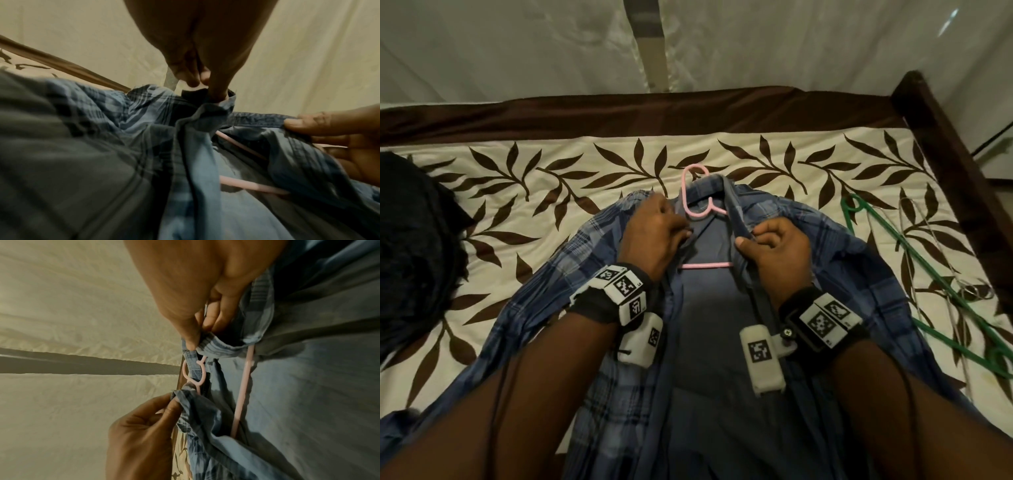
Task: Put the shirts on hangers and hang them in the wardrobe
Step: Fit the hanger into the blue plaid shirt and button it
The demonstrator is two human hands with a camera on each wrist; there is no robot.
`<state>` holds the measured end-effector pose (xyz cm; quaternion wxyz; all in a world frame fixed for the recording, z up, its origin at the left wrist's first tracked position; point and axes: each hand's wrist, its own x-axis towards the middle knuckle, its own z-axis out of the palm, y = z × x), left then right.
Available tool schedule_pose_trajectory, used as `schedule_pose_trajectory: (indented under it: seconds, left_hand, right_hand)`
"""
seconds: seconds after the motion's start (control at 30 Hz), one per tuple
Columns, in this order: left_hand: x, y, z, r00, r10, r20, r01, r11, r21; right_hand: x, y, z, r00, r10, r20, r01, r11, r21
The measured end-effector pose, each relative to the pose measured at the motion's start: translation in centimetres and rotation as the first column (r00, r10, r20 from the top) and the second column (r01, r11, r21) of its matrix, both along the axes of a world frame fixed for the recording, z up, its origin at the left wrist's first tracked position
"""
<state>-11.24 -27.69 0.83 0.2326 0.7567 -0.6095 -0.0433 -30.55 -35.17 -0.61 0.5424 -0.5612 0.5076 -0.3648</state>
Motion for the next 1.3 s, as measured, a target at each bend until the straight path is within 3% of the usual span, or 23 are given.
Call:
schedule_pose_trajectory:
  seconds: [0.07, 0.17, 0.27, 0.4, 0.57, 0.8, 0.97, 1.3]
  left_hand:
    - [0.4, -0.4, 0.5, 0.991, -0.031, 0.128, 0.035, 0.999, -0.031]
    - [0.2, -1.2, 1.9, 0.922, -0.265, 0.281, 0.272, 0.962, 0.013]
    - [-0.9, -2.4, 3.4, 0.895, -0.383, 0.227, 0.374, 0.924, 0.086]
    - [-1.4, -4.3, 3.2, 0.964, -0.264, -0.014, 0.259, 0.934, 0.248]
    - [-1.3, -5.3, 2.9, 0.958, -0.181, -0.221, 0.242, 0.926, 0.290]
    - [-0.7, -5.2, 2.2, 0.927, -0.121, -0.356, 0.251, 0.905, 0.345]
    - [-0.8, -4.8, 1.8, 0.887, 0.008, -0.462, 0.150, 0.941, 0.305]
    - [-0.6, -4.1, 1.8, 0.816, 0.093, -0.571, 0.112, 0.943, 0.314]
  right_hand:
    - [0.1, 0.1, 0.2, 0.999, -0.015, 0.031, 0.015, 1.000, 0.009]
    - [0.4, 0.1, 1.0, 0.996, 0.022, 0.081, -0.021, 1.000, -0.021]
    - [0.8, 0.1, 1.3, 0.991, 0.077, 0.106, -0.069, 0.995, -0.073]
    - [1.1, 0.3, 0.3, 0.994, 0.108, 0.023, -0.102, 0.981, -0.165]
    - [1.7, 0.7, -1.1, 0.999, 0.046, 0.027, -0.042, 0.990, -0.132]
    - [2.4, 0.2, -1.4, 0.998, 0.058, 0.013, -0.058, 0.998, -0.006]
    - [2.8, 0.3, -1.8, 0.995, 0.072, -0.068, -0.077, 0.994, -0.073]
    - [2.7, 0.4, -1.4, 0.984, 0.056, 0.168, -0.084, 0.983, 0.163]
